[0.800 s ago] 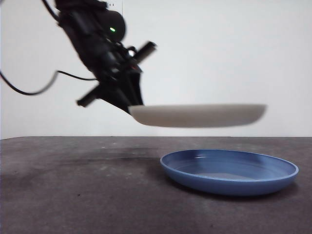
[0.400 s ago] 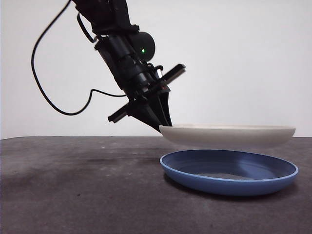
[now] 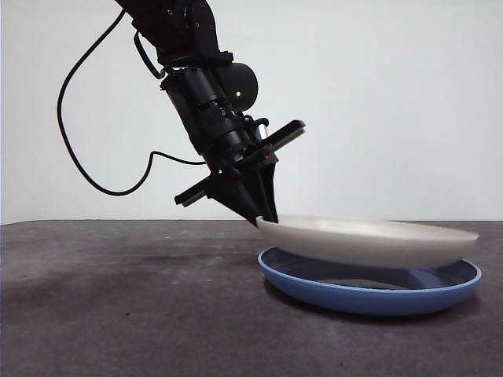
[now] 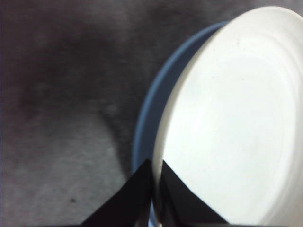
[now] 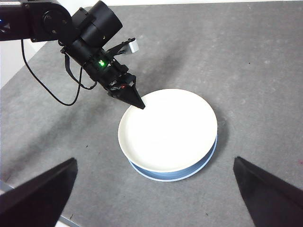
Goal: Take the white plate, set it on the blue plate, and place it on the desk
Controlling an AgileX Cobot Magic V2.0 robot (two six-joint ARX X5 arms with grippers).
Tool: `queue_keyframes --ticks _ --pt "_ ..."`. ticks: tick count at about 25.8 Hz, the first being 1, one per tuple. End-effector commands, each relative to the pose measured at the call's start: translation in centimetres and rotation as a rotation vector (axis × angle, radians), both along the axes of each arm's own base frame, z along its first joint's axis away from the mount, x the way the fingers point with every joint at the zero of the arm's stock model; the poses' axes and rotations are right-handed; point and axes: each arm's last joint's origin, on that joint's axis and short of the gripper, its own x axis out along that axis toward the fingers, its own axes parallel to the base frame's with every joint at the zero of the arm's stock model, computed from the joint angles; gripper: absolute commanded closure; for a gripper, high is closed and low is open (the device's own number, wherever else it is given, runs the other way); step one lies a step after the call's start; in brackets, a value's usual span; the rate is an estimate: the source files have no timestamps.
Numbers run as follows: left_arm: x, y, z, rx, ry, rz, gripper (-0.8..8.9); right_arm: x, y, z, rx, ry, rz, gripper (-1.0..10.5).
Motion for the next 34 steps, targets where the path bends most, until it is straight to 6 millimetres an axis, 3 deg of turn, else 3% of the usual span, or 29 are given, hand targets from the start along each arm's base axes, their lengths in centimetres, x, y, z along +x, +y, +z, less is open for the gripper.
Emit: queue_keyframes --ticks 1,21,34 --pt "0.4 -0.7 -0.2 -0.003 -0.018 -0.016 8.04 -0.2 0.0 0.5 -0.005 -0.027 0.009 3.6" --pt "0.1 -1.9 -1.3 0.001 -0.031 -0.067 8.0 -0.2 0.0 0.4 -0.007 -0.015 0.01 3.6" --pt "0.3 -1.9 -0.4 -0.006 -0.044 -0.074 3.79 -0.3 0.0 0.4 -0.009 -0.013 0.01 3.6"
